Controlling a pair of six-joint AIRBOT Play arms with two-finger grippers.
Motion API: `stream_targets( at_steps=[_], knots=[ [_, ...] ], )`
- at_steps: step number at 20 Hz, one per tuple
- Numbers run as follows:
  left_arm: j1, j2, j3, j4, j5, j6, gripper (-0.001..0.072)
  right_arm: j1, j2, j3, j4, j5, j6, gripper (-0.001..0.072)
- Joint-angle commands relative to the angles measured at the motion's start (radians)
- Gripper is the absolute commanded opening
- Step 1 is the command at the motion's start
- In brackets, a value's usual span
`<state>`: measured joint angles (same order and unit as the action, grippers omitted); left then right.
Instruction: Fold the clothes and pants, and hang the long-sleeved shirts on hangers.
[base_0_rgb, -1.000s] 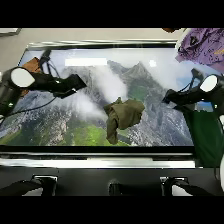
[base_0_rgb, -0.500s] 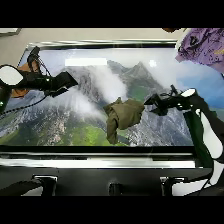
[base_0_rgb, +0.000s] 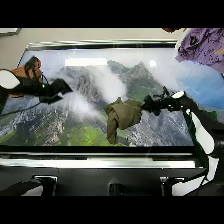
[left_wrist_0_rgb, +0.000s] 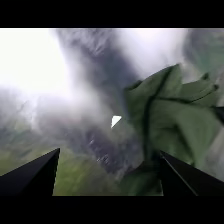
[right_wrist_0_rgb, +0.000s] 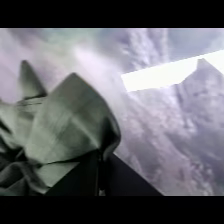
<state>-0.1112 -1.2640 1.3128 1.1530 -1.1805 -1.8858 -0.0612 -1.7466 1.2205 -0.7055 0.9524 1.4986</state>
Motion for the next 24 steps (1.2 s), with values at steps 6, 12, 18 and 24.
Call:
stream_targets(
  at_steps=[6, 12, 18, 24],
  knots=[
    [-0.189, 0.051, -0.623, -0.528, 0.359, 0.198, 0.0679, 0.002, 0.084, 0.001, -0.092, 0.073, 0.006, 0.0028],
    [-0.383, -0.068, -0.662, -0.618, 0.444, 0.329, 0.0678, 0.002, 0.103, 0.001, -0.13, 0.132, 0.047, 0.0028],
    [-0.407, -0.15, -0.654, -0.858, 0.477, 0.523, 0.067, 0.002, 0.128, 0.001, -0.135, 0.165, 0.059, 0.0028],
    [-0.407, -0.249, -0.568, -0.893, 0.481, 0.524, 0.03, 0.002, 0.173, 0.001, -0.183, 0.184, 0.082, 0.0028]
  ],
)
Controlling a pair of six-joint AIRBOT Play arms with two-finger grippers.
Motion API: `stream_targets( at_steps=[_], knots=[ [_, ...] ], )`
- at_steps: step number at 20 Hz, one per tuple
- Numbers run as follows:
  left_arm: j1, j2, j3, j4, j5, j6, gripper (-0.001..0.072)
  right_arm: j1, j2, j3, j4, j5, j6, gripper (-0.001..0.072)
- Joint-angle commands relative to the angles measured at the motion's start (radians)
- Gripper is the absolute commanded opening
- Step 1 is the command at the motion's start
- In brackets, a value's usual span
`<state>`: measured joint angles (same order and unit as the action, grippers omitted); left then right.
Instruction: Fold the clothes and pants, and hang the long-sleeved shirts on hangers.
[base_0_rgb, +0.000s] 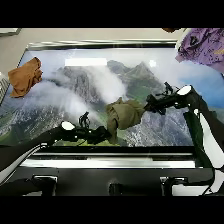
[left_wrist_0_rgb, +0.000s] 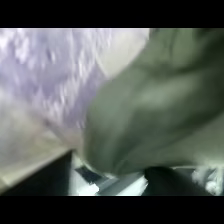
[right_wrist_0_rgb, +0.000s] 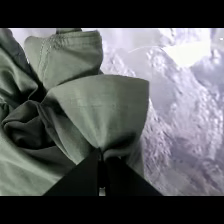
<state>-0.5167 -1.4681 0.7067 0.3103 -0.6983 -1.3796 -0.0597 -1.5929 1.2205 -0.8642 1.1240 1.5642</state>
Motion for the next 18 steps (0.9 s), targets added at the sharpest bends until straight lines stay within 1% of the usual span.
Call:
stream_targets(
  at_steps=[1, 2, 5, 7, 9, 11, 12, 14, 16, 18],
  knots=[
    [-0.002, -0.053, 0.051, -0.061, 0.001, 0.019, 0.007, 0.001, 0.028, 0.001, -0.032, 0.012, 0.021, 0.0027],
    [-0.002, -0.053, 0.063, -0.06, 0.006, 0.019, 0.0017, 0.001, 0.04, 0.001, -0.038, 0.011, 0.022, 0.0027],
    [0.02, -0.024, 0.074, -0.035, 0.008, 0.019, 0.0015, 0.001, 0.091, 0.002, -0.058, -0.016, 0.022, 0.0027],
    [0.073, 0.044, 0.075, 0.027, -0.006, 0.008, 0.0013, 0.001, 0.149, 0.023, -0.098, -0.047, 0.021, 0.0027],
    [0.17, 0.162, 0.076, 0.153, -0.02, -0.072, 0.0013, 0.001, 0.21, 0.095, -0.186, -0.057, 0.021, 0.0027],
    [0.291, 0.31, 0.089, 0.301, -0.024, -0.175, 0.0012, 0.001, 0.275, 0.203, -0.295, -0.06, 0.017, 0.0027],
    [0.354, 0.384, 0.117, 0.376, -0.045, -0.209, 0.0012, 0.001, 0.311, 0.262, -0.337, -0.061, 0.01, 0.0027],
    [0.462, 0.509, 0.205, 0.517, -0.116, -0.252, 0.0012, 0.001, 0.383, 0.356, -0.364, -0.062, -0.03, 0.0027],
    [0.544, 0.616, 0.319, 0.643, -0.203, -0.252, 0.0012, 0.001, 0.472, 0.427, -0.38, -0.059, -0.044, 0.0027],
    [0.596, 0.707, 0.439, 0.758, -0.282, -0.251, 0.0013, 0.001, 0.569, 0.465, -0.386, -0.047, -0.047, 0.0027]
  ],
)
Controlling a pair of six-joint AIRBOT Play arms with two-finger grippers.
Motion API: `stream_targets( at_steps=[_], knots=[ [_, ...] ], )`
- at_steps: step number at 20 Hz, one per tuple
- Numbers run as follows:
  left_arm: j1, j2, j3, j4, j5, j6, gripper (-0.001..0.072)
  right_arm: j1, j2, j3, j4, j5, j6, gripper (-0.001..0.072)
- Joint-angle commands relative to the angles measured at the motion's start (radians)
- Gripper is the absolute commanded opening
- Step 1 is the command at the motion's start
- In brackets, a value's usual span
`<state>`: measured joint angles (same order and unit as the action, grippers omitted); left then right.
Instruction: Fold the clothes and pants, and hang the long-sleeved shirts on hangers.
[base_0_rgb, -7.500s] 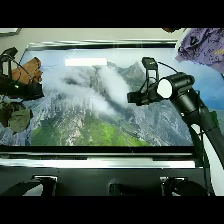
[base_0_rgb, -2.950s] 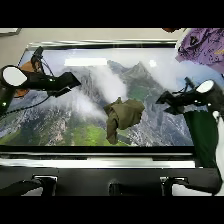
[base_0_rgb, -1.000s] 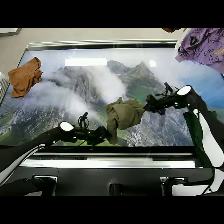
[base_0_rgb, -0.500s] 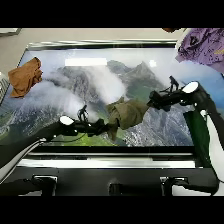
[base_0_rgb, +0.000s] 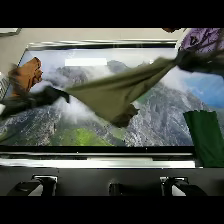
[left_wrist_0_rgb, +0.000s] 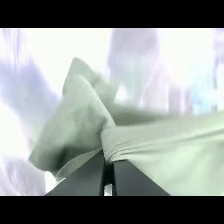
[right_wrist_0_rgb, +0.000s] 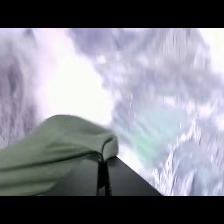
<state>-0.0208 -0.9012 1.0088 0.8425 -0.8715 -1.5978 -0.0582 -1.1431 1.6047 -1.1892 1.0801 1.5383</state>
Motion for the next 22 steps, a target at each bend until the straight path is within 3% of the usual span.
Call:
stream_targets(
  at_steps=[1, 6, 11, 13, 16, 19, 22],
  knots=[
    [0.113, 0.18, 0.189, 0.268, -0.135, -0.034, 0.0013, -0.001, 0.17, 0.089, -0.06, -0.001, -0.021, 0.0027],
    [0.119, 0.334, 0.333, 0.322, -0.164, -0.042, 0.0014, -0.001, 0.392, 0.089, -0.053, -0.017, -0.021, 0.0027],
    [0.119, 0.383, 0.339, 0.322, -0.125, -0.125, 0.0013, -0.001, 0.436, 0.089, -0.048, -0.214, 0.03, 0.0027],
    [0.119, 0.345, 0.339, 0.33, -0.111, -0.132, 0.0014, -0.001, 0.361, 0.089, -0.049, -0.251, 0.07, 0.0027],
    [0.119, 0.205, 0.337, 0.358, -0.113, -0.131, 0.0014, -0.001, 0.138, 0.089, 0.023, -0.184, 0.103, 0.0027],
    [0.119, -0.025, 0.338, 0.366, -0.103, -0.101, 0.0014, 0.001, -0.143, 0.089, 0.112, -0.093, 0.105, 0.0027],
    [0.118, -0.274, 0.338, 0.366, -0.056, -0.101, 0.0014, 0.002, -0.395, 0.089, 0.203, -0.098, 0.099, 0.0027]
  ],
)
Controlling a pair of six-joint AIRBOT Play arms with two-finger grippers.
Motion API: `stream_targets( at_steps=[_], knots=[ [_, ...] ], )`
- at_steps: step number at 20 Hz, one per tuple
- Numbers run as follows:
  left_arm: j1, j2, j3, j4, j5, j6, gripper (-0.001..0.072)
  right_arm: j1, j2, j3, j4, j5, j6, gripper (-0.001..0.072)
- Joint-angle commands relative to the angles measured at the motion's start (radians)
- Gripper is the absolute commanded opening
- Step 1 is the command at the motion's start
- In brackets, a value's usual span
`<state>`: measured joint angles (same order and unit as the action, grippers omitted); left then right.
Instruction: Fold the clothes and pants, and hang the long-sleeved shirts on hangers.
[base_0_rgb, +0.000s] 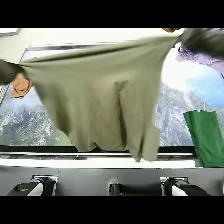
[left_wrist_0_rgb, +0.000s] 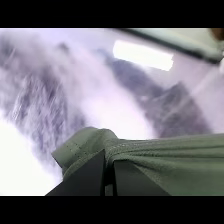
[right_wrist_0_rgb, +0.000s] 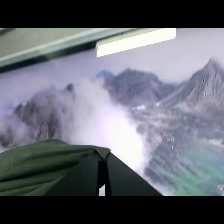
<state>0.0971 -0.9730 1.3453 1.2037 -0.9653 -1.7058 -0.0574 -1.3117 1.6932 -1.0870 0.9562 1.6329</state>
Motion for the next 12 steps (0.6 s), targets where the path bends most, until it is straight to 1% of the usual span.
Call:
stream_targets(
  at_steps=[1, 4, 7, 11, 12],
  knots=[
    [-0.002, -0.28, 0.002, 0.004, 0.07, 0.006, 0.0014, 0.001, -0.299, 0.001, 0.129, 0.017, 0.005, 0.0027],
    [-0.009, -0.454, 0.002, -0.019, 0.123, 0.003, 0.0015, 0.008, -0.45, 0.001, 0.233, 0.007, 0.005, 0.0028],
    [-0.018, -0.558, 0.002, -0.088, 0.113, 0.003, 0.0015, 0.058, -0.529, 0.001, 0.241, 0.011, 0.005, 0.0028],
    [-0.051, -0.61, 0.002, -0.132, 0.105, 0.003, 0.0015, 0.126, -0.552, 0.001, 0.206, 0.032, 0.005, 0.0029],
    [-0.059, -0.611, 0.002, -0.132, 0.101, 0.002, 0.0015, 0.13, -0.55, 0.001, 0.207, 0.047, 0.006, 0.0077]
  ],
)
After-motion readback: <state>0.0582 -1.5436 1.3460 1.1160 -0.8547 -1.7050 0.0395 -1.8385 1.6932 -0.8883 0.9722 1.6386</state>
